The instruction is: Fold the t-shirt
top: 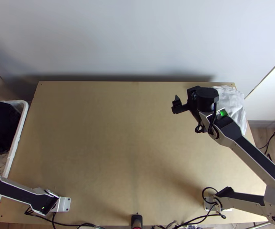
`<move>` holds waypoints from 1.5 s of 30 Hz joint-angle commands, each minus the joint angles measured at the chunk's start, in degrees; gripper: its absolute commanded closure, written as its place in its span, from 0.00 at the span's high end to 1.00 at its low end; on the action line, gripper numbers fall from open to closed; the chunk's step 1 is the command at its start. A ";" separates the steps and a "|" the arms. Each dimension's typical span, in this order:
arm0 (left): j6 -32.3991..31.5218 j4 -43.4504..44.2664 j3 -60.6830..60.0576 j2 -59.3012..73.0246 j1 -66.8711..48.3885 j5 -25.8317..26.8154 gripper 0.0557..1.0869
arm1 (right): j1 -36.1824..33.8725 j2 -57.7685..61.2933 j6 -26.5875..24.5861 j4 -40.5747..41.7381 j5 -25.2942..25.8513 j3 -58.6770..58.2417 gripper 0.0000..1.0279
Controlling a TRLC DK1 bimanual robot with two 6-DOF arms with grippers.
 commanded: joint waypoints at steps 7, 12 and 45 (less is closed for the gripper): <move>-3.63 4.65 0.26 -8.46 1.03 -0.33 0.03 | -0.03 -0.66 -0.13 0.91 0.04 -0.12 0.95; -3.37 1.23 -3.34 -10.49 0.33 1.34 0.03 | -0.03 -1.01 0.05 0.91 0.04 -0.12 0.95; -5.74 -11.96 -33.40 -36.50 -65.06 -11.40 0.03 | -3.37 -13.40 1.10 2.05 -0.05 -11.81 0.95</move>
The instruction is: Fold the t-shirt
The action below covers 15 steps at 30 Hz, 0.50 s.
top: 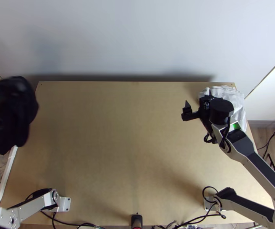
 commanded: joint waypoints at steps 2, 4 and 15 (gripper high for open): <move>-3.12 -0.26 -11.10 -2.12 -25.25 -7.82 0.03 | -1.13 -2.89 0.97 0.30 -0.05 -2.37 0.95; -4.00 0.79 -14.00 -1.50 -30.43 -8.35 0.03 | -1.83 -3.60 1.24 0.39 -0.05 -2.63 0.95; -5.49 4.22 -19.89 10.54 -52.23 -10.72 0.03 | -7.72 -9.66 4.67 1.35 -0.05 -4.74 0.95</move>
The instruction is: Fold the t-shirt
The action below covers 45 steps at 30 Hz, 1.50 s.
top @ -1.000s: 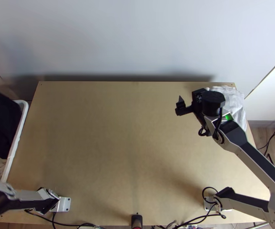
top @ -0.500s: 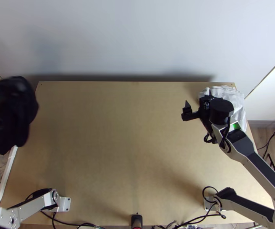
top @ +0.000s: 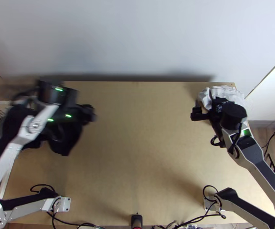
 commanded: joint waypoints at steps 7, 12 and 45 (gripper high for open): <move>-0.77 10.06 -4.37 17.41 -22.68 -1.63 0.03 | -8.86 -8.86 4.94 1.51 -0.20 -2.56 0.95; -1.83 11.73 3.80 30.07 -29.27 -1.63 0.03 | -11.50 -14.13 5.56 1.51 -0.20 -6.16 0.95; -19.85 32.38 47.05 76.56 -50.89 9.53 0.06 | -21.43 -33.55 6.79 0.72 -0.29 -8.18 0.95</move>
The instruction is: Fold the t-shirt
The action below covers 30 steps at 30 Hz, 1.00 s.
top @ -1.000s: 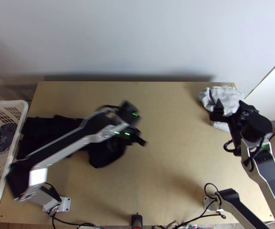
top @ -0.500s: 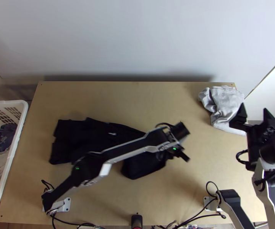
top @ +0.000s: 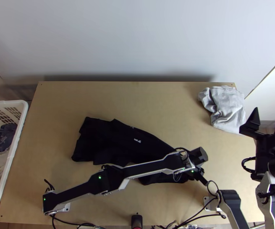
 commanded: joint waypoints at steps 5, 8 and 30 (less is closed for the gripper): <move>-5.10 3.50 2.22 1.98 -2.26 1.38 0.96 | 0.19 -2.72 0.01 -0.13 -0.44 -1.99 0.95; -3.78 2.09 1.78 0.13 -1.47 1.38 0.96 | 0.45 -2.90 0.45 -0.04 -0.53 -1.73 0.95; 11.60 -16.45 -8.15 -21.66 10.57 -5.13 0.95 | 7.48 2.55 4.59 0.40 -3.78 -1.81 0.95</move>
